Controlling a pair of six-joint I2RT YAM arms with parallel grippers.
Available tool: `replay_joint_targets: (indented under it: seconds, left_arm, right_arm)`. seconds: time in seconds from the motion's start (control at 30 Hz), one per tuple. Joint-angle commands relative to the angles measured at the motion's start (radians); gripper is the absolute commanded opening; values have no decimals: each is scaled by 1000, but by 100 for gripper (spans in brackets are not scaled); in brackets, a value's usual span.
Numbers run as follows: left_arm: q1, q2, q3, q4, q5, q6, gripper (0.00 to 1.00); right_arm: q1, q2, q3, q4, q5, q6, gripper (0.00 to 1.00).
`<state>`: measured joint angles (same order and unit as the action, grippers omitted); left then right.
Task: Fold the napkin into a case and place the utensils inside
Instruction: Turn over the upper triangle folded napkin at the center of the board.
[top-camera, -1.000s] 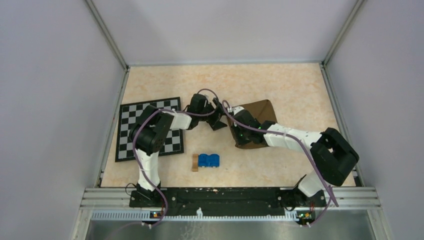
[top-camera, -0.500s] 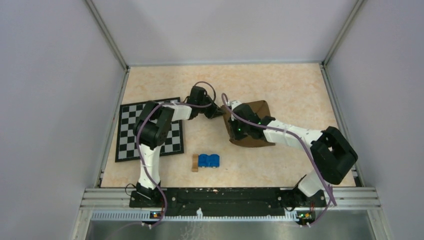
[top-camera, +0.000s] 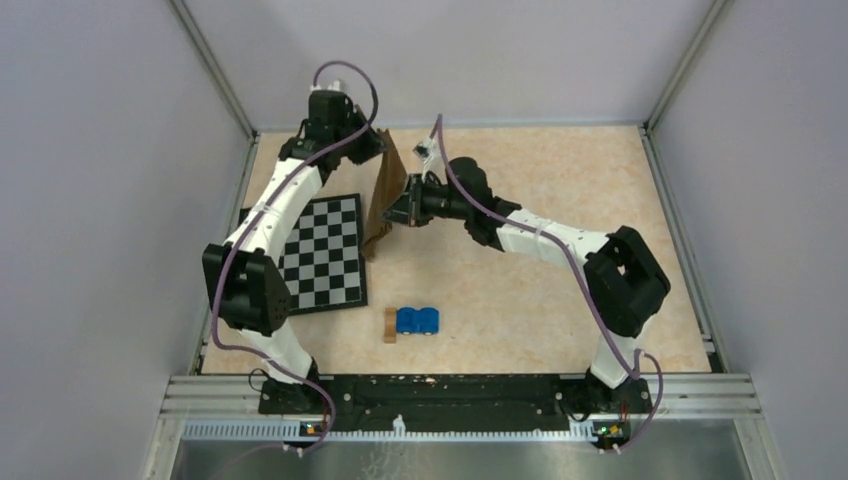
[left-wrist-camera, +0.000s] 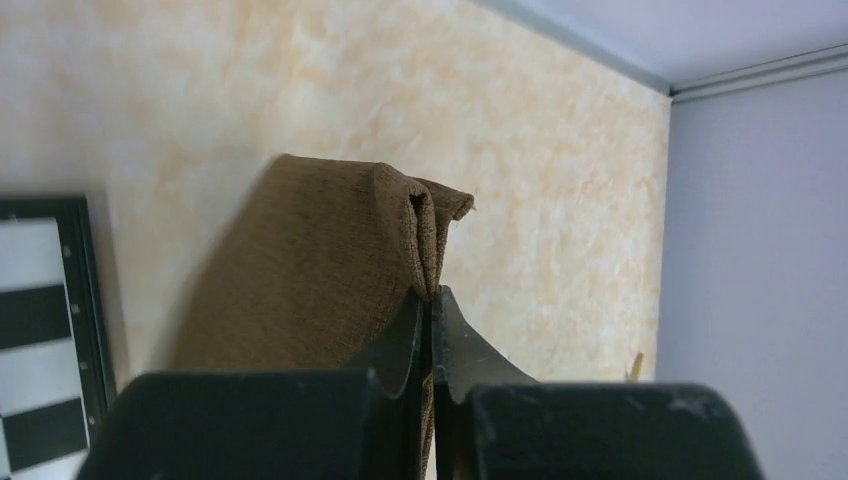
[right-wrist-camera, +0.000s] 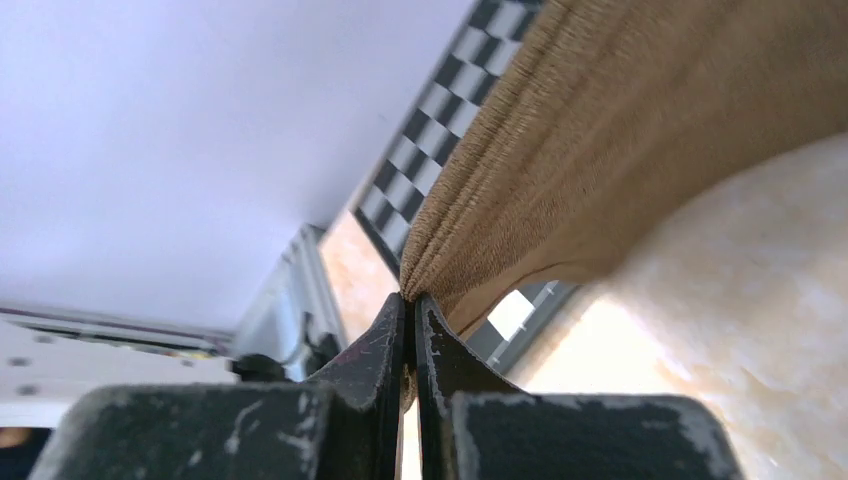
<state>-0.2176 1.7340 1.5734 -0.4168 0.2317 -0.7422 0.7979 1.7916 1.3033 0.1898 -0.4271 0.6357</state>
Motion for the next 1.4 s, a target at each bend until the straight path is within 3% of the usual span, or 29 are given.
replay_joint_targets:
  seconds: [0.0,0.23,0.37,0.47,0.63,0.83,0.9,1.0,1.1,1.2,1.37]
  left_arm:
    - [-75,45,198,10,-283,156,0]
    - [-253,427,478,38,-354,212,0]
    - [-311,610,603,127,-310,236,0]
    - [-347,681,629,226,-258,254,0]
    - [-400,733,611,358,-187,239,0]
    - [-438,782,606,392,-133,200,0]
    - [-449,785,617,400,-111,209,16]
    - [-458,754,670,326,-57,260,36]
    - [-456,640,636,256,14,300,64]
    - [-450,489,523,202,79,318,74]
    - [-433,204,184,169,98,339,81]
  right_arm:
    - [-63,37,-108,371,-361,314,0]
    - [-271,219,-435,1046,-521,700,0]
    - [-386,297,-565,1199,-558,722,0]
    - [-454,251,-636,1023,-557,552,0]
    - [-507,84,-655,439,-405,199,0]
    - [-569,-6,-673,179,-297,86,0]
    - [-601,-56,-679,98,-248,34,6]
    - [-636,-177,-654,-129,-93,-98,34]
    - [-644,-302,-654,-256,22,-173,51]
    - [-653,-347,-664,-248,76,-170,57]
    - [-619,-212,-595,-127,18,-61,57]
